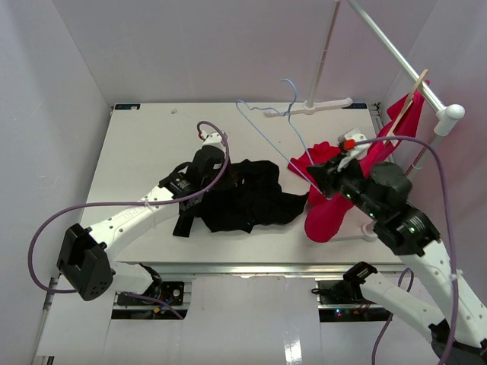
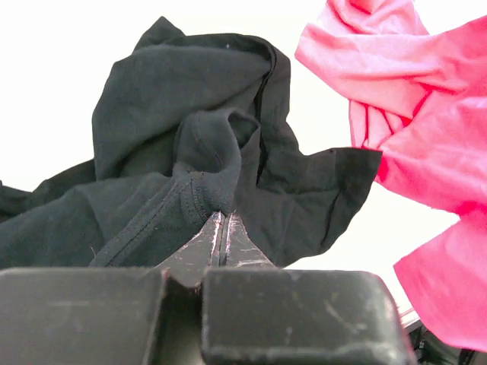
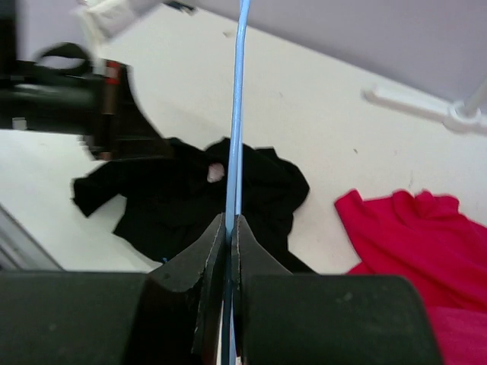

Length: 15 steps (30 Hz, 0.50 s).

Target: Place the t-shirt on the hanger

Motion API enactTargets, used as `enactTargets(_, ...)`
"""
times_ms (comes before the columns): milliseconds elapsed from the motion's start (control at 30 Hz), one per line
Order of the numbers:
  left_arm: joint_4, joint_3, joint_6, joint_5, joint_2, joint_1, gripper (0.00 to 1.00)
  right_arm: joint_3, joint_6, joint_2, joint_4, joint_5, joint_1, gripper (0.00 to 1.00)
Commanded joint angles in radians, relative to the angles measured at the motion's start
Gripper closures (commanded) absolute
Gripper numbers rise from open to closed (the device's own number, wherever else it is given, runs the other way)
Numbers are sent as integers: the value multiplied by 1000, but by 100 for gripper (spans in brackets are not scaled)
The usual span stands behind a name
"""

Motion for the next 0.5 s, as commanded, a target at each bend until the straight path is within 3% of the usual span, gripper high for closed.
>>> enactTargets(0,-87,85,23,68,42,62,100,-56,-33,-97,8,-156,0,92)
enactTargets(233,-146,139,65,85,63,193,100,-235,-32,-259,10,-226,-1,92)
enactTargets(467,-185,144,101,18,42,208,100,-355,6,-310,41,-267,1,92)
